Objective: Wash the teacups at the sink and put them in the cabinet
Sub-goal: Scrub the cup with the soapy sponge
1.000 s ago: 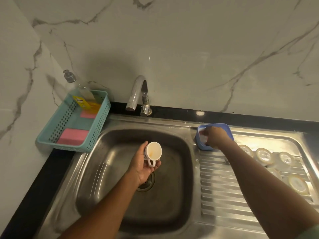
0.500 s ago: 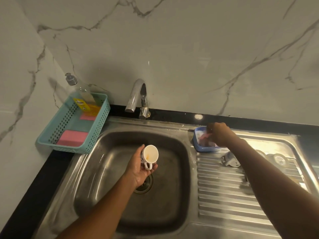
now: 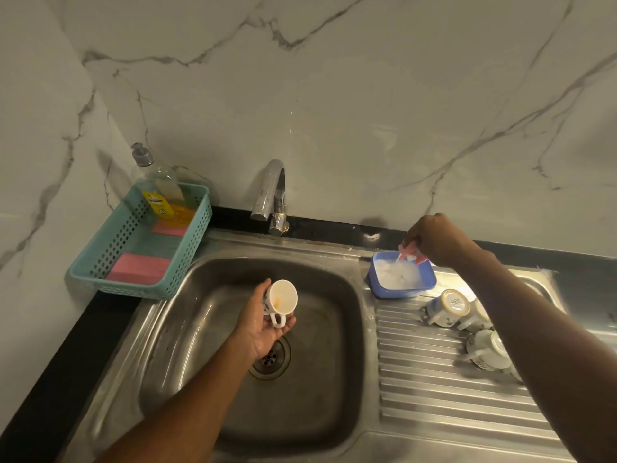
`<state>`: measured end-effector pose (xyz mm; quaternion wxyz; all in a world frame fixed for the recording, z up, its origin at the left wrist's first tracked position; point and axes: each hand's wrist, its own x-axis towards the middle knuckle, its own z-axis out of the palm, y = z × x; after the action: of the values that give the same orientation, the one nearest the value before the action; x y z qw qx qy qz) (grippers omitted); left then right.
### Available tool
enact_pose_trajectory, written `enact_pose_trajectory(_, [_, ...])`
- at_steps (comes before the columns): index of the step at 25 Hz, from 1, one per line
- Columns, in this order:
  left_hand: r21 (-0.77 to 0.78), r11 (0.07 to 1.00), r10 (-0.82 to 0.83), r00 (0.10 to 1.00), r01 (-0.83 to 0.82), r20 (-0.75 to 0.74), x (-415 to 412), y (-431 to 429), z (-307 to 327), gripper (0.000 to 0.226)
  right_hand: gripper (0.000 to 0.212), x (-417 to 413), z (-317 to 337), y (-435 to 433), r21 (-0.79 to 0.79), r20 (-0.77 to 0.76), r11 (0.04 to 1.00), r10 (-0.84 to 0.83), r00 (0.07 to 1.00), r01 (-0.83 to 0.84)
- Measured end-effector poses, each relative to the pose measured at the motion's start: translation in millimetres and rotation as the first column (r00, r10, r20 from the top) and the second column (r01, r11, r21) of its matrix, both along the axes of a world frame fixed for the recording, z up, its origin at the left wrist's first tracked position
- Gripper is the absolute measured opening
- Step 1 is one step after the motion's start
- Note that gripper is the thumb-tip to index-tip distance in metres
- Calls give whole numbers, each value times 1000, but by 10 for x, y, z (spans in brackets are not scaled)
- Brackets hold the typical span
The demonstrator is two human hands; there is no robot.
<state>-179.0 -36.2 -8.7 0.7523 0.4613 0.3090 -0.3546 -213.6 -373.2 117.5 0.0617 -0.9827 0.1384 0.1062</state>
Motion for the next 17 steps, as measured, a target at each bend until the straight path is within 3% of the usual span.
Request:
enact_pose_trajectory(8, [3, 1000, 11, 1000, -11, -14, 85, 46, -80, 48, 9, -7, -58, 66, 90, 68, 995, -41, 997, 34])
enact_pose_trajectory(17, [-14, 1000, 6, 1000, -7, -20, 111, 28, -108, 42, 10, -90, -288, 134, 213, 76, 967, -159, 984, 139])
